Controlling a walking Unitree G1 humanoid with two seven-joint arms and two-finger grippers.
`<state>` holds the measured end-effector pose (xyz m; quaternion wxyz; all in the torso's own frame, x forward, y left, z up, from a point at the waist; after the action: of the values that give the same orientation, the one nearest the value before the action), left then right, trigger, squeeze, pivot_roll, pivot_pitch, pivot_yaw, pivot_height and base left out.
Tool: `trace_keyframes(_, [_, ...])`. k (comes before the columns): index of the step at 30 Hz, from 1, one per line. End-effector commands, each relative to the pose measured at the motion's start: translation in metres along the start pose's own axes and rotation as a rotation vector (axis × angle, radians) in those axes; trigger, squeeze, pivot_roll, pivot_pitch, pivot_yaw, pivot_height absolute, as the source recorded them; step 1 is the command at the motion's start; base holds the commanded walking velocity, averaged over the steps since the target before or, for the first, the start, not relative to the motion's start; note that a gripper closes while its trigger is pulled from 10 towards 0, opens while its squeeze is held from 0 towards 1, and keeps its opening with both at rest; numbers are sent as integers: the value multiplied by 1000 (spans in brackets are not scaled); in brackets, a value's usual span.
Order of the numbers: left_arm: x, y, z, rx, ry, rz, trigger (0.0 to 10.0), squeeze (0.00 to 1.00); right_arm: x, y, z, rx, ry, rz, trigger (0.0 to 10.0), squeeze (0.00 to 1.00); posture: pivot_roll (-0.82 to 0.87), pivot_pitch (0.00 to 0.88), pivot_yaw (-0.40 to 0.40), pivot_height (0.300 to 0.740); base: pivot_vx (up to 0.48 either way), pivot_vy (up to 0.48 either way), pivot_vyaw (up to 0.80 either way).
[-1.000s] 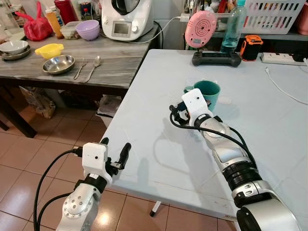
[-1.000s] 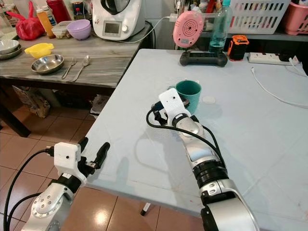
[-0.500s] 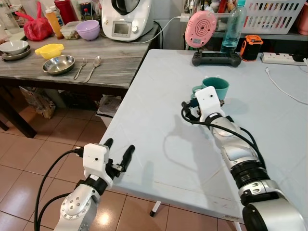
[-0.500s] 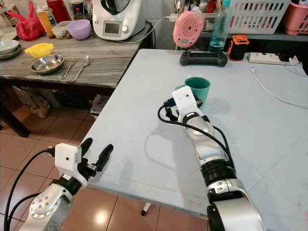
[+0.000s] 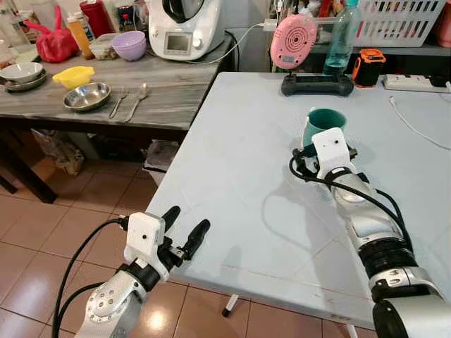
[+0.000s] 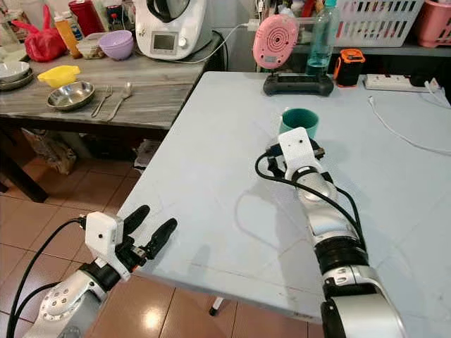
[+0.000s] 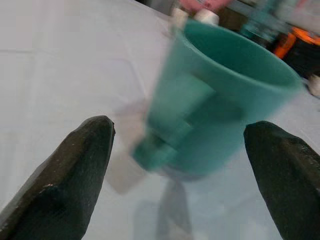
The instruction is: Setting the table
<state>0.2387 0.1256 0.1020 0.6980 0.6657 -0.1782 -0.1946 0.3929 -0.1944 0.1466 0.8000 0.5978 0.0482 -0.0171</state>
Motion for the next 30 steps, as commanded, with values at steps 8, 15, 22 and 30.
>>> trace_keyframes(8, [-3,7,-1,15,-16,-5,10000,0,-5,-10,4,37,-71,-16,10000,0,-87,65,118,740,0,0,0])
trace_keyframes(15, [-3,13,1,10,-57,13,10000,0,-12,1,-28,127,-45,26,10000,0,-85,62,116,740,0,0,0])
trace_keyframes(22, [-5,20,13,-36,-166,18,10000,0,-19,-5,-51,206,-40,-10,10000,0,-81,64,104,740,0,0,0])
trace_keyframes(30, [-7,21,16,-26,-221,-11,10000,0,-15,0,-51,283,-120,-26,10000,0,-87,61,107,740,0,0,0])
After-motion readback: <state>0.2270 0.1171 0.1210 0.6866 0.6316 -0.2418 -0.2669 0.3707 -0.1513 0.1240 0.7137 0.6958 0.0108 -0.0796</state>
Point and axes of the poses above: a point about 5 cm out from each wrist's last joint towards the gripper, its own x axis pointing out of the wrist towards the gripper, its own y axis along the axis of the wrist's last joint, z = x × y, the point moved 2 cm from there along x, pointing out of the wrist towards the gripper, and after that the axes turned 6 degrees about x, right-handed, at the moved point
